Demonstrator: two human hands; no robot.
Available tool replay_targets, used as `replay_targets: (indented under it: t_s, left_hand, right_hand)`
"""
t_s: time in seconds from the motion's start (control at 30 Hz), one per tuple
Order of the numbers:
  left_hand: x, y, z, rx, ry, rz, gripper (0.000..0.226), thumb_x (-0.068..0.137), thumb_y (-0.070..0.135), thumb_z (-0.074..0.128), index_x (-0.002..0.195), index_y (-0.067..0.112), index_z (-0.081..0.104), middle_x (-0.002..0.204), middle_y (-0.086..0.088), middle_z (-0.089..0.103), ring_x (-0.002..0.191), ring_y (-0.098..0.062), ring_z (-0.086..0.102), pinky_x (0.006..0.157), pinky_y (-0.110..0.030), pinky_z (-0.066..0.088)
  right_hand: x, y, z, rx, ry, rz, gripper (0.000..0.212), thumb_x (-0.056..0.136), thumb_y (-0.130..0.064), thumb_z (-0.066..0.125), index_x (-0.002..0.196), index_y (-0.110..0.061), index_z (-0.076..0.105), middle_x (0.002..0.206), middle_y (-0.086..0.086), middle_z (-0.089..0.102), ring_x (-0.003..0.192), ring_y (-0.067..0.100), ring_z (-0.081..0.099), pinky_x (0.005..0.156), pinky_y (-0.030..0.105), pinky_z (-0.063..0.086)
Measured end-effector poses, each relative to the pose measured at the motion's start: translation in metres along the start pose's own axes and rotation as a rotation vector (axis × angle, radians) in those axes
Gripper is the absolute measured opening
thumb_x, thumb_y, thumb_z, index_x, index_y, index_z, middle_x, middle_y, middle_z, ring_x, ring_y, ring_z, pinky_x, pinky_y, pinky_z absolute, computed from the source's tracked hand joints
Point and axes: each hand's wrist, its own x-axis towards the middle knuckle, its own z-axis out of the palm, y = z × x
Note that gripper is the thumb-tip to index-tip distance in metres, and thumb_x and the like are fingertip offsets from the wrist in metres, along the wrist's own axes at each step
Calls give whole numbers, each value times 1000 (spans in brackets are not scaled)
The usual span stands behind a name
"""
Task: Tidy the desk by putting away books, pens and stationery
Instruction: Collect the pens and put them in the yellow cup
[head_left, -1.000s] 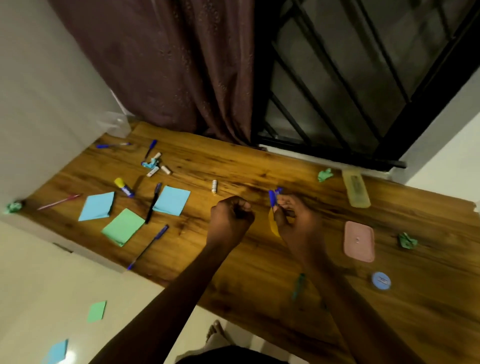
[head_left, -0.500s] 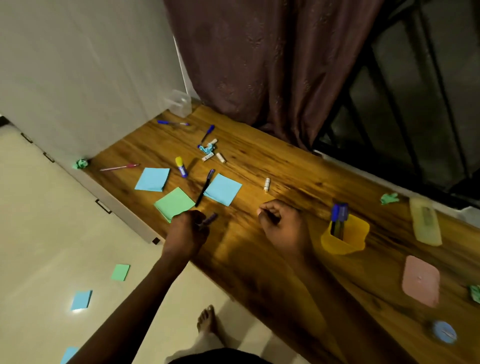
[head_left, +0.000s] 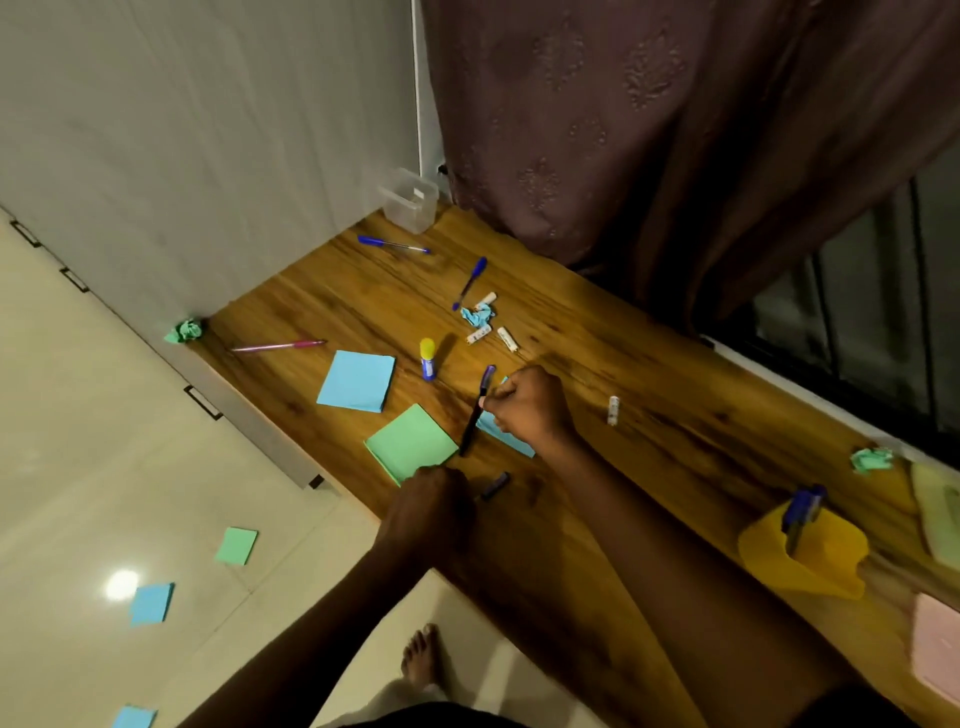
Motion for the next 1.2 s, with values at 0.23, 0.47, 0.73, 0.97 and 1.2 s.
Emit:
replay_targets:
  t_s: [0.23, 0.47, 0.73, 0.97, 1.2]
  left_hand:
    - [12, -23, 5, -77, 11, 133, 13, 91, 31, 67, 95, 22, 76, 91, 6, 75, 80, -11, 72, 62, -18, 46]
    - [17, -38, 1, -245, 71, 164, 14, 91, 28, 70, 100, 22, 77, 94, 6, 76, 78, -9, 71, 71, -27, 59]
    - [19, -41, -34, -457, 95, 102, 7, 91, 21, 73, 95, 21, 79, 82, 12, 70, 62, 3, 64, 62, -12, 49]
    - [19, -17, -63, -819, 138, 51, 7, 90, 13, 75, 85, 17, 77, 70, 7, 75, 61, -8, 72, 59, -23, 58]
    - [19, 51, -74, -1238, 61, 101, 17, 87, -2, 73, 100, 8, 79, 89, -9, 80, 79, -23, 77, 70, -31, 62]
  right_hand:
    - [44, -25, 21, -204, 16, 77, 69, 68, -44, 92, 117, -4, 65, 121, 15, 70, 112, 34, 67, 84, 38, 57]
    - [54, -32, 31, -243, 16, 134, 71, 73, -39, 90, 126, -2, 63, 128, 16, 68, 118, 34, 65, 83, 35, 54]
    - [60, -34, 33, 21, 32, 149, 33, 75, -37, 85, 69, -12, 63, 78, 4, 74, 72, 21, 72, 54, 28, 54]
    - [18, -29, -23, 351, 160, 48, 21, 84, -25, 78, 72, -8, 74, 65, 6, 75, 63, 21, 76, 67, 45, 65]
    - [-58, 4, -96, 499, 292, -36, 18, 89, -27, 79, 94, -11, 73, 87, 1, 78, 75, 11, 76, 66, 25, 62]
